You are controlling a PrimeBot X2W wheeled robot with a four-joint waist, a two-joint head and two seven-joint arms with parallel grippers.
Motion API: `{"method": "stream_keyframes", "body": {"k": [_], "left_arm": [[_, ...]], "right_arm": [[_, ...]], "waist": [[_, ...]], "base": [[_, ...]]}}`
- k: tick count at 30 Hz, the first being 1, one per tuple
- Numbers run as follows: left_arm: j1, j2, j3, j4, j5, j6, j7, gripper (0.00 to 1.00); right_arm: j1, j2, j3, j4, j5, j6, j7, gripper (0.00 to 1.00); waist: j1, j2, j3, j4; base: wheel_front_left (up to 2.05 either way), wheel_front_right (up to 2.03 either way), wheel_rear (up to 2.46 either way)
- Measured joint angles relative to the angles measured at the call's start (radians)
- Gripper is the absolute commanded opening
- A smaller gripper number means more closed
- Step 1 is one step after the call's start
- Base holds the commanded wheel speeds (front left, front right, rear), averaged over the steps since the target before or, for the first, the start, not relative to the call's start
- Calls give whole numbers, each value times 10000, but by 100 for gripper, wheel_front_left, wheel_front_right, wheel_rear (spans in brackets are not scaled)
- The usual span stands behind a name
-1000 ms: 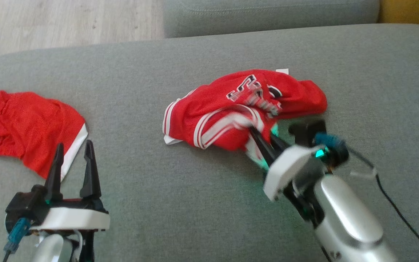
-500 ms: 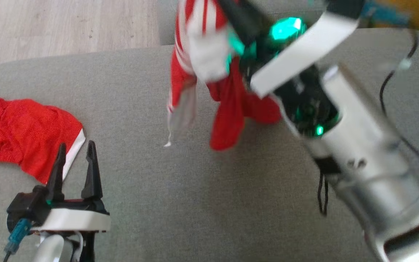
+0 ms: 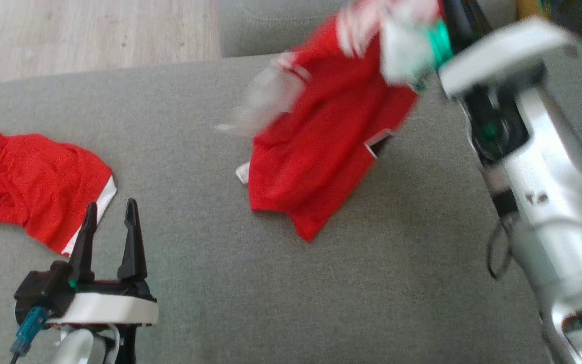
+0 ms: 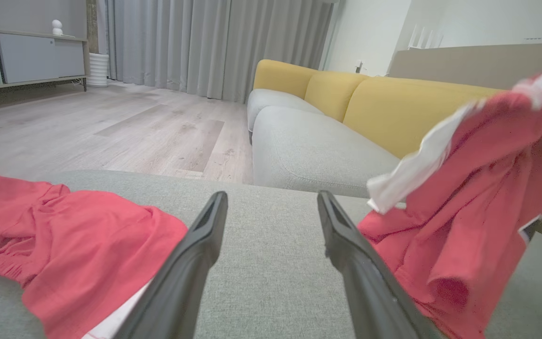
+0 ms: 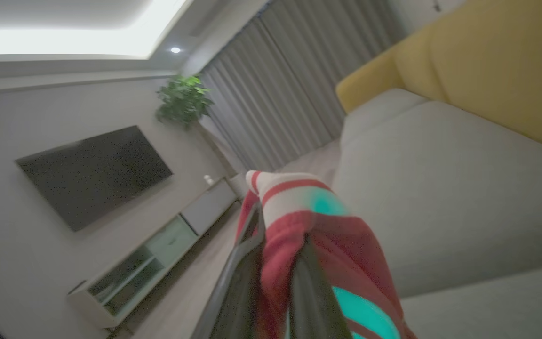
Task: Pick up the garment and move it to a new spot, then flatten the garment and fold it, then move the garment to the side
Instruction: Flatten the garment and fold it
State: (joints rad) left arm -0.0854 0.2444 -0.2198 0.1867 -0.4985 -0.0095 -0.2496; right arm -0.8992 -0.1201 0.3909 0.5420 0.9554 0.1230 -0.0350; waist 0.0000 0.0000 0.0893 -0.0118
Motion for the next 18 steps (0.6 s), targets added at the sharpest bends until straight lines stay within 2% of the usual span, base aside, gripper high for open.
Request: {"method": "stream_keyframes", "body": {"k": [4, 7, 15, 16, 17, 18], "left_arm": [[-23, -48, -10, -6, 71, -90, 0, 100], [-55, -81, -6, 0, 73, -161, 0, 100], [-170, -107, 242, 58, 157, -186, 0, 100], [-170, -132, 278, 98, 159, -222, 0, 100], [-170, -165, 280, 121, 176, -261, 0, 100], [-169, -201, 282, 153, 201, -263, -2, 100]], "right_arm": [[1137, -477, -1039, 1960, -1110, -2, -132, 0], [1385, -694, -1778, 3116, -1927, -2, -445, 0], [1342, -792, -2999, 4479, -3317, 0, -828, 0], [1345, -788, -3005, 4625, -3701, 0, -790, 53], [1360, -796, -2957, 4644, -3948, 0, -794, 100], [1369, -821, -2861, 4615, -4295, 0, -807, 100]], "waist": [[1, 0, 263, 82], [1, 0, 438, 194], [1, 0, 636, 177], [1, 0, 578, 134], [1, 0, 532, 115], [1, 0, 477, 96]], "base": [[0, 0, 0], [0, 0, 0], [0, 0, 0], [0, 0, 0], [0, 0, 0], [0, 0, 0]]}}
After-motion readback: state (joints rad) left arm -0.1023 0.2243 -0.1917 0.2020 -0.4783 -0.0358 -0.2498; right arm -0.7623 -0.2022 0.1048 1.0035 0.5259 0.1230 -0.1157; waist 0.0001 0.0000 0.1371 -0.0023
